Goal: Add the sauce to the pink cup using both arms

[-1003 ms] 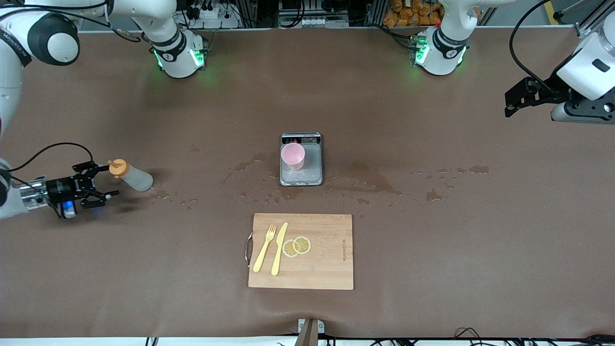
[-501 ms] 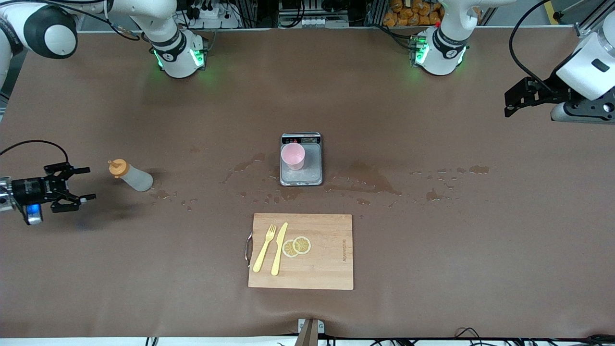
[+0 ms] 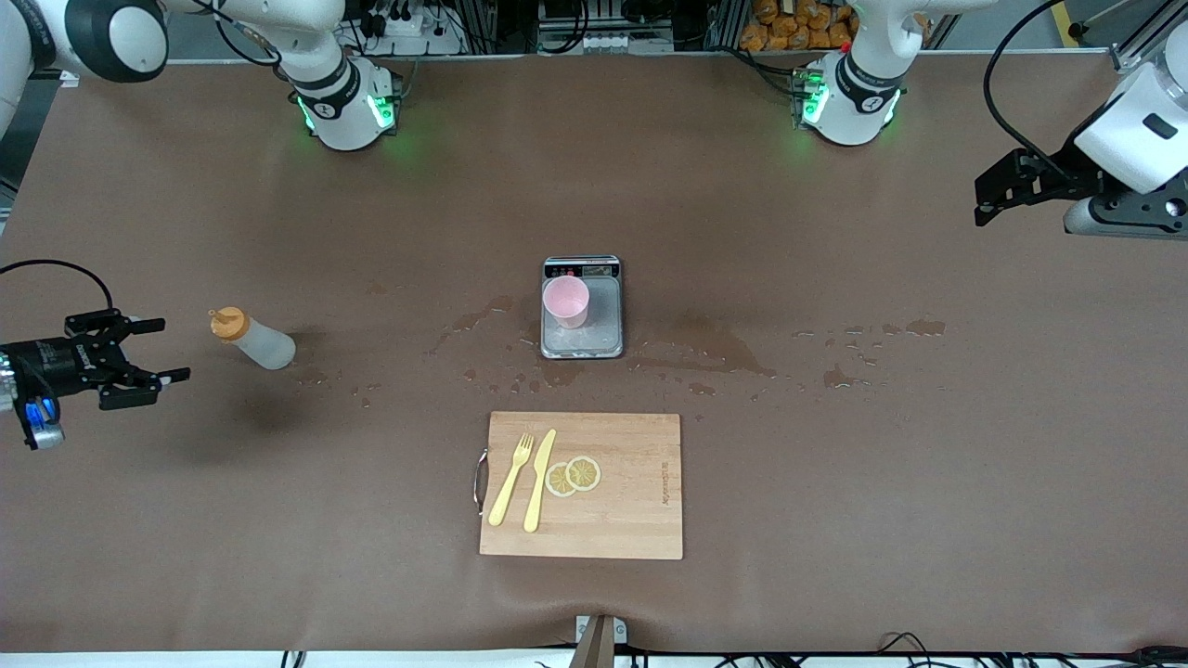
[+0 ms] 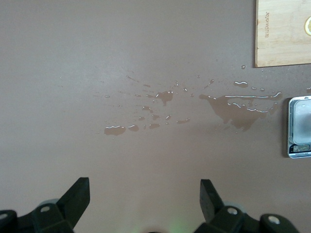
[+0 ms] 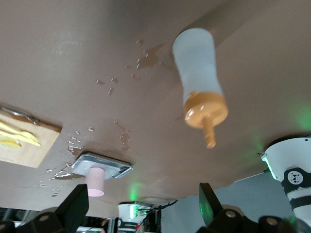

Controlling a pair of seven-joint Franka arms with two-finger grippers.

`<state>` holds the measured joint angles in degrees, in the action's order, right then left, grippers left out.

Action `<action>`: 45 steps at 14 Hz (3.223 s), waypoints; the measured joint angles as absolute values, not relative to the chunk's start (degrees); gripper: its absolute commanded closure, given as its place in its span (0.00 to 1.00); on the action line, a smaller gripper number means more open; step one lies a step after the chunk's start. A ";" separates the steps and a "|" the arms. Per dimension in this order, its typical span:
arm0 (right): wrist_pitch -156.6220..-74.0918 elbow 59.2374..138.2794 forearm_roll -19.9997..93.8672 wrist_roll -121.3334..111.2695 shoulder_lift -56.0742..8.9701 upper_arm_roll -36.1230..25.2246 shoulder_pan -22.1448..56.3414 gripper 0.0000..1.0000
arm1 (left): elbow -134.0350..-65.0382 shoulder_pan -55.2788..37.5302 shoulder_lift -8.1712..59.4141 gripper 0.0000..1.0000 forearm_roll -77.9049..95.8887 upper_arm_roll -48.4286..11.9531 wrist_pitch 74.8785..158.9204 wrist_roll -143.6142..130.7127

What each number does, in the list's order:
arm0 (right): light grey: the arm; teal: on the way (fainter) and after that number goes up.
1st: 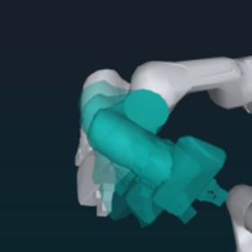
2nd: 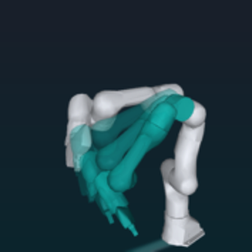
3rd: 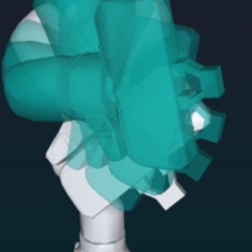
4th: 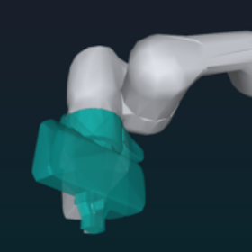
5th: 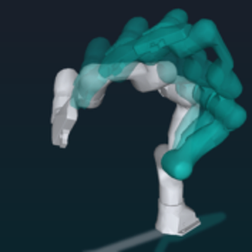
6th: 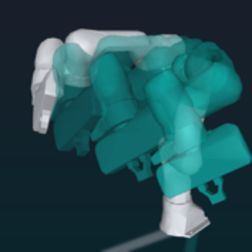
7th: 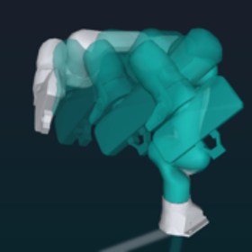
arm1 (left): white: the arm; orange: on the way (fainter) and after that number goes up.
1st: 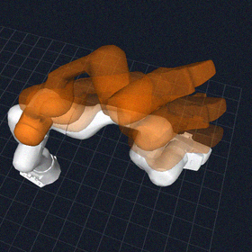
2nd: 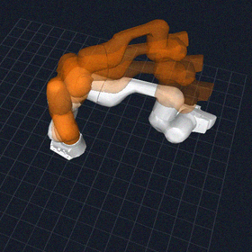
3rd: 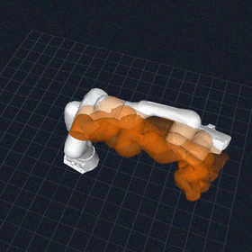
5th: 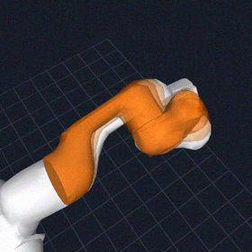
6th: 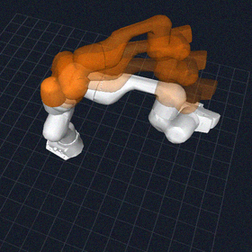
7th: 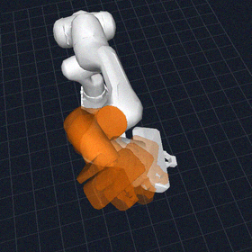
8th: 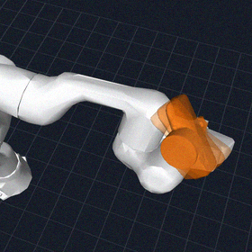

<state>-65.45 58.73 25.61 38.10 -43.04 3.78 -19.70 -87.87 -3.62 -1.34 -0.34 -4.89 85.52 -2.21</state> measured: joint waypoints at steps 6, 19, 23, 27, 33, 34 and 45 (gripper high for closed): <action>-64.36 58.48 25.56 38.84 -36.17 4.02 -10.91 0.00 | -87.86 -3.58 -1.34 0.00 -0.34 -4.88 85.52 -2.21; -77.92 65.93 10.49 12.92 -25.24 2.90 -2.64 0.00 | -87.83 -3.55 -1.34 0.00 -0.34 -4.93 85.52 -2.20; -99.14 91.38 9.35 2.04 -10.97 3.05 -2.50 0.00 | -87.84 -3.51 -1.34 0.00 -0.34 -4.90 85.50 -2.20; -105.45 104.26 8.76 -0.16 -2.83 3.21 -2.44 0.00 | -87.85 -3.49 -1.32 0.00 -0.34 -4.89 85.50 -2.20; -100.59 98.93 6.80 -0.40 -2.39 3.62 -1.75 0.00 | -87.85 -3.45 -1.31 0.00 -0.34 -4.84 85.50 -2.20; -100.54 97.78 6.20 -0.40 -2.53 3.72 -1.66 0.00 | -87.85 -3.44 -1.32 0.00 -0.34 -4.83 85.50 -2.20; -98.99 90.33 0.83 -0.51 -4.72 4.02 -0.71 0.00 | -87.85 -3.46 -1.31 0.00 -0.34 -4.85 85.50 -2.20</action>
